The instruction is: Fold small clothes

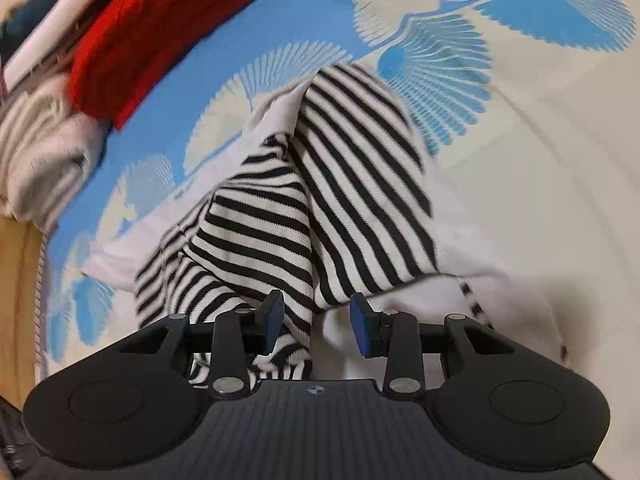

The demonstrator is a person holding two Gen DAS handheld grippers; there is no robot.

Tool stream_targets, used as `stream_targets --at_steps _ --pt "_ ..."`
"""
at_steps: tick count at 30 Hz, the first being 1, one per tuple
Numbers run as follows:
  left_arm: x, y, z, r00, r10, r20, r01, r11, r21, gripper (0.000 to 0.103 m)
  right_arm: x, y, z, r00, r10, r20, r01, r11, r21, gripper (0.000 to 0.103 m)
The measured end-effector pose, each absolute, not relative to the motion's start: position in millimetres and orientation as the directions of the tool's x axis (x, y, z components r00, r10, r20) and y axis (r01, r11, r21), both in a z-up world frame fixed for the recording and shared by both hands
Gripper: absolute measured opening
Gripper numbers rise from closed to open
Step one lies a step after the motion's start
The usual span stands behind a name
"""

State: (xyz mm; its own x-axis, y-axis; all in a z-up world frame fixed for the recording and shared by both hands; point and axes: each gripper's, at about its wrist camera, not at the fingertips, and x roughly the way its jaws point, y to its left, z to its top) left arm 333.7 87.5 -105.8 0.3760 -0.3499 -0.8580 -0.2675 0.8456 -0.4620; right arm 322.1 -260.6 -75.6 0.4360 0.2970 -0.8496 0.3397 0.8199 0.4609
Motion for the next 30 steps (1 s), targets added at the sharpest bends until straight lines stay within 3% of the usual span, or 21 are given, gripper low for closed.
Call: stream_targets --at_steps 2,7,8,10,12,15,17,18,20,21,24,27,29,30 --pt "338.8 88.2 -105.5 0.378 -0.346 -0.858 -0.257 0.852 -0.457 0.006 332.4 -253.2 -85.4 0.410 0.323 -0.853 0.346 0.810 0.473 0.038" --pt "350.4 94.7 -89.4 0.436 -0.378 -0.817 -0.201 0.844 -0.498 0.001 348.4 -236.9 -105.1 0.354 0.302 -0.885 0.344 0.838 0.424 0.038" --pt "352.5 97.1 -84.3 0.460 -0.383 -0.801 -0.183 0.842 -0.508 0.001 349.0 -234.4 -107.1 0.348 0.296 -0.890 0.346 0.841 0.415 0.030" --pt "355.6 104.0 -74.4 0.518 -0.392 -0.760 -0.157 0.830 -0.535 0.001 347.4 -233.1 -101.0 0.380 0.300 -0.875 0.337 0.836 0.434 0.001" --pt "353.5 119.8 -57.0 0.617 -0.407 -0.673 -0.134 0.789 -0.599 0.001 345.8 -238.4 -81.6 0.470 0.308 -0.827 0.312 0.819 0.482 0.001" --pt "340.3 147.6 -22.4 0.786 -0.386 -0.484 -0.043 0.746 -0.664 0.001 333.7 -260.4 -28.4 0.701 0.272 -0.660 0.240 0.781 0.577 0.001" --pt "333.9 159.2 -12.7 0.825 -0.369 -0.428 -0.012 0.746 -0.666 0.001 322.7 -279.4 -4.4 0.798 0.210 -0.565 0.225 0.765 0.603 0.001" --pt "332.7 164.1 -13.5 0.826 -0.364 -0.431 -0.018 0.746 -0.665 0.001 317.7 -288.5 1.3 0.823 0.189 -0.536 0.231 0.752 0.618 0.001" --pt "337.1 170.0 -27.1 0.774 -0.366 -0.518 -0.086 0.749 -0.657 0.002 310.9 -303.3 -0.2 0.827 0.172 -0.535 0.266 0.718 0.643 0.001" --pt "341.1 171.2 -41.9 0.713 -0.366 -0.598 -0.153 0.752 -0.641 0.002 311.2 -304.8 -6.3 0.802 0.171 -0.573 0.298 0.716 0.631 0.001" --pt "348.6 171.9 -98.1 0.443 -0.377 -0.813 -0.341 0.769 -0.542 0.003 319.9 -299.1 -46.9 0.574 0.174 -0.800 0.426 0.772 0.473 0.001" --pt "346.3 177.2 -114.3 0.426 -0.406 -0.808 -0.424 0.700 -0.575 0.009 318.3 -298.0 -84.2 0.406 0.209 -0.890 0.535 0.734 0.417 0.006" --pt "347.3 176.5 -106.4 0.468 -0.411 -0.783 -0.404 0.688 -0.603 0.032 319.3 -293.7 -79.2 0.437 0.199 -0.877 0.532 0.729 0.431 0.007" --pt "348.7 173.9 -100.9 0.488 -0.397 -0.777 -0.393 0.695 -0.602 0.039 320.4 -291.0 -71.5 0.468 0.189 -0.863 0.509 0.741 0.438 0.011"
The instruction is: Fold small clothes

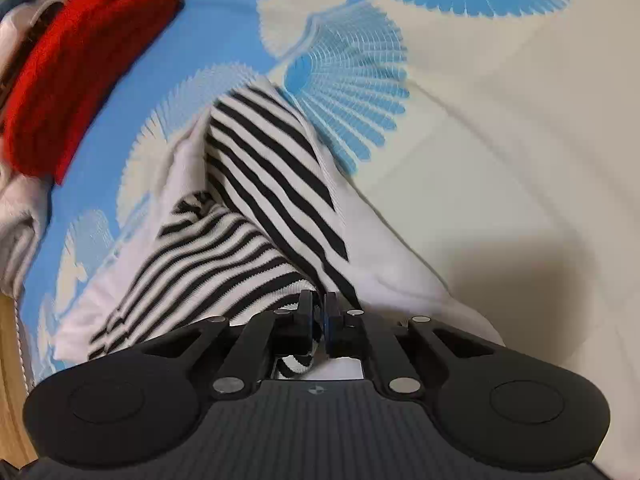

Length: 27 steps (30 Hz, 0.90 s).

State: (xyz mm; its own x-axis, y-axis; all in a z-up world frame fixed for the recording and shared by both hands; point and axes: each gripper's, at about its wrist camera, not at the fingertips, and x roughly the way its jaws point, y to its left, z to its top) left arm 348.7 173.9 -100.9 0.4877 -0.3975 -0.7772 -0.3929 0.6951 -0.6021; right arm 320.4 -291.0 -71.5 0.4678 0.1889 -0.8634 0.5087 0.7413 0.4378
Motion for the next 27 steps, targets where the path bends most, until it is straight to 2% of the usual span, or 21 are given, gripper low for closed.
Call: stream_targets --at_steps 1,2,3,4,6,7,8,9,11,13,15,18,19,20,24,27 --pt "350.5 171.1 -97.9 0.497 -0.388 -0.776 -0.385 0.703 -0.598 0.044 322.6 -288.3 -65.9 0.491 0.180 -0.852 0.493 0.749 0.443 0.026" --pt "352.5 169.9 -96.6 0.496 -0.387 -0.778 -0.381 0.708 -0.595 0.044 322.5 -286.8 -61.5 0.508 0.172 -0.844 0.481 0.755 0.444 0.044" --pt "353.4 166.3 -99.1 0.485 -0.385 -0.786 -0.384 0.713 -0.586 0.044 319.9 -291.4 -59.7 0.513 0.172 -0.841 0.476 0.758 0.445 0.050" --pt "354.0 162.7 -103.1 0.469 -0.377 -0.799 -0.396 0.719 -0.571 0.044 320.6 -290.2 -61.4 0.506 0.175 -0.845 0.476 0.760 0.442 0.050" --pt "358.5 159.5 -109.0 0.444 -0.363 -0.819 -0.401 0.737 -0.544 0.026 321.1 -290.9 -71.1 0.467 0.187 -0.864 0.496 0.754 0.431 0.050" --pt "356.1 165.4 -111.2 0.450 -0.364 -0.816 -0.393 0.740 -0.547 0.001 322.2 -290.3 -76.5 0.453 0.199 -0.869 0.505 0.746 0.434 0.045" --pt "353.9 166.9 -107.8 0.475 -0.354 -0.806 -0.385 0.740 -0.552 0.001 327.8 -292.0 -83.6 0.451 0.218 -0.866 0.505 0.738 0.449 0.021" --pt "351.8 168.8 -98.3 0.529 -0.326 -0.784 -0.368 0.744 -0.557 0.001 328.4 -291.9 -85.3 0.459 0.229 -0.859 0.500 0.732 0.463 0.010" --pt "345.2 169.5 -73.5 0.633 -0.271 -0.725 -0.305 0.774 -0.555 0.001 326.8 -289.8 -72.2 0.542 0.229 -0.808 0.467 0.718 0.516 0.005" --pt "341.8 165.0 -54.9 0.695 -0.199 -0.691 -0.266 0.821 -0.505 0.001 328.2 -284.8 -55.3 0.624 0.225 -0.749 0.390 0.741 0.547 0.005" --pt "344.1 161.7 -61.7 0.652 -0.187 -0.735 -0.288 0.835 -0.469 0.001 328.1 -281.1 -49.6 0.638 0.201 -0.743 0.368 0.768 0.524 0.005" --pt "350.7 159.0 -103.3 0.427 -0.233 -0.874 -0.375 0.834 -0.405 0.005 332.1 -284.5 -82.4 0.479 0.162 -0.863 0.489 0.767 0.416 0.005" --pt "348.4 159.7 -108.9 0.400 -0.212 -0.892 -0.405 0.832 -0.380 0.010 331.8 -286.3 -95.6 0.412 0.142 -0.900 0.532 0.764 0.364 0.009" --pt "347.0 158.9 -105.5 0.416 -0.187 -0.890 -0.400 0.841 -0.364 0.010 331.5 -287.4 -101.0 0.387 0.136 -0.912 0.550 0.760 0.347 0.015" --pt "340.6 140.0 -55.3 0.597 -0.101 -0.795 -0.238 0.925 -0.297 0.016 333.2 -270.4 -74.1 0.473 0.038 -0.880 0.452 0.847 0.280 0.025" --pt "340.7 131.6 -55.1 0.606 -0.197 -0.771 -0.181 0.910 -0.374 0.016 328.4 -256.9 -46.0 0.612 0.026 -0.791 0.356 0.883 0.304 0.029"
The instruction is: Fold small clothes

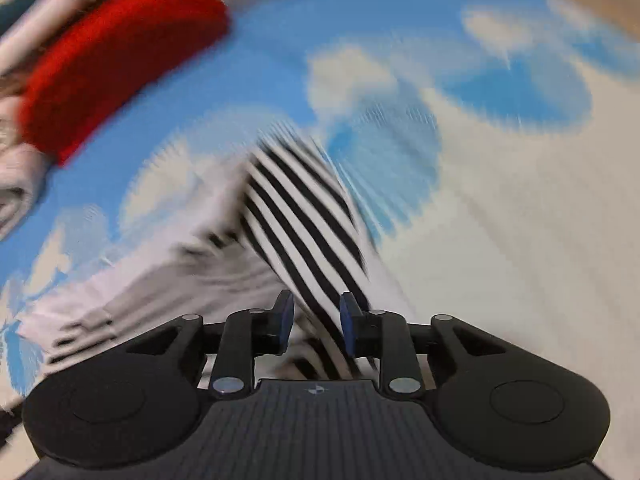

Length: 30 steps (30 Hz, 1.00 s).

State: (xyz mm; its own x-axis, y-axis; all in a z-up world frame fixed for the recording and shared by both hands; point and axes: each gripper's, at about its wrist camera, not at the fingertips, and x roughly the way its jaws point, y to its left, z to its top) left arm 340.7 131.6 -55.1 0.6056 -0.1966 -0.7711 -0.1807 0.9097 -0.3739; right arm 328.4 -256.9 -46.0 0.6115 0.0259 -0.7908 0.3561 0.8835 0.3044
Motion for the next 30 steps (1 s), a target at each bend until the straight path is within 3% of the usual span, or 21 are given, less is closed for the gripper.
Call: stream_targets --at_steps 3,5,7,9,11,16,24,30 --pt "349.0 126.4 -83.5 0.477 -0.239 -0.846 -0.241 0.890 -0.388 0.016 334.0 -247.1 -47.5 0.626 0.139 -0.767 0.267 0.886 0.379 0.034" --pt "352.0 128.1 -101.9 0.399 -0.216 -0.891 -0.306 0.885 -0.351 0.015 341.5 -247.7 -70.2 0.523 0.210 -0.826 0.307 0.858 0.412 0.037" --pt "354.4 134.0 -102.2 0.404 -0.197 -0.893 -0.335 0.877 -0.345 0.015 347.0 -249.1 -97.3 0.397 0.198 -0.896 0.387 0.849 0.359 0.034" --pt "358.0 130.0 -86.6 0.463 -0.168 -0.870 -0.289 0.900 -0.327 0.017 348.8 -250.1 -98.8 0.398 0.183 -0.899 0.406 0.843 0.352 0.031" --pt "360.1 126.7 -70.9 0.532 -0.165 -0.831 -0.245 0.909 -0.337 0.023 352.7 -240.8 -83.8 0.454 0.162 -0.876 0.340 0.877 0.338 0.036" --pt "370.9 125.8 -64.2 0.601 -0.208 -0.772 -0.217 0.887 -0.408 0.023 356.5 -229.7 -68.8 0.524 0.219 -0.823 0.257 0.881 0.398 0.042" --pt "396.3 138.8 -54.6 0.715 -0.218 -0.664 -0.147 0.882 -0.448 0.023 368.1 -240.8 -97.0 0.418 0.173 -0.892 0.356 0.872 0.336 0.041" --pt "411.8 154.7 -63.5 0.718 -0.252 -0.648 -0.144 0.858 -0.494 0.023 379.7 -230.1 -75.9 0.549 0.234 -0.802 0.222 0.885 0.410 0.042"
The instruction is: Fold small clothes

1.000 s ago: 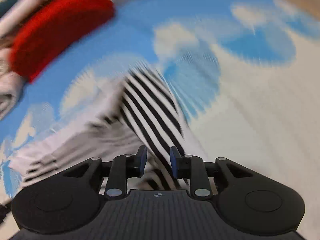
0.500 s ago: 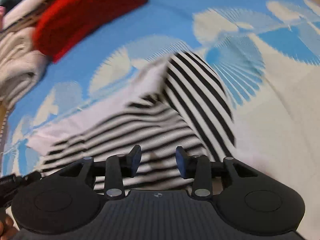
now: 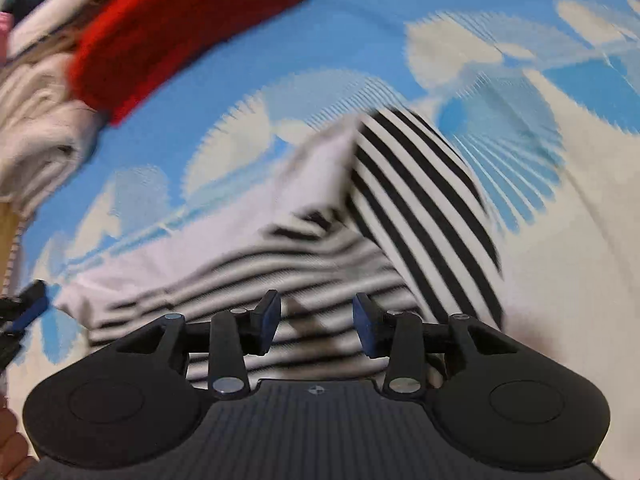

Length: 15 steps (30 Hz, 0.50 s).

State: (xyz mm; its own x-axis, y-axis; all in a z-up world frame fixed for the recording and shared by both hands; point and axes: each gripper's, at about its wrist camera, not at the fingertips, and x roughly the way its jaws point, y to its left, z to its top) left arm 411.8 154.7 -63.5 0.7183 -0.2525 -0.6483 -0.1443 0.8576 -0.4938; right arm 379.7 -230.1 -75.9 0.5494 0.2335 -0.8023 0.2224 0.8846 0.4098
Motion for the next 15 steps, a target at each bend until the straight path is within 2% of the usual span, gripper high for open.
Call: stream_targets --at_steps 2,6,9,12,15 --pt "418.4 158.2 -73.6 0.694 -0.236 -0.680 -0.162 0.869 -0.467 0.023 386.8 -232.6 -74.3 0.581 0.262 -0.771 0.194 0.876 0.443 0.042" --pt "435.7 169.5 -105.0 0.566 -0.196 -0.801 -0.268 0.875 -0.404 0.023 401.5 -238.4 -73.5 0.612 0.317 -0.725 0.157 0.849 0.504 0.042" --pt "439.2 182.9 -124.4 0.494 -0.162 -0.854 -0.370 0.850 -0.376 0.023 413.4 -246.0 -85.2 0.582 0.304 -0.754 0.197 0.847 0.493 0.043" --pt "441.0 183.4 -113.5 0.511 -0.122 -0.851 -0.371 0.862 -0.347 0.023 422.3 -258.1 -106.8 0.496 0.217 -0.841 0.308 0.862 0.403 0.043" --pt "441.2 162.2 -87.1 0.585 -0.071 -0.808 -0.262 0.926 -0.271 0.023 427.8 -266.2 -113.7 0.464 0.208 -0.861 0.362 0.842 0.399 0.043"
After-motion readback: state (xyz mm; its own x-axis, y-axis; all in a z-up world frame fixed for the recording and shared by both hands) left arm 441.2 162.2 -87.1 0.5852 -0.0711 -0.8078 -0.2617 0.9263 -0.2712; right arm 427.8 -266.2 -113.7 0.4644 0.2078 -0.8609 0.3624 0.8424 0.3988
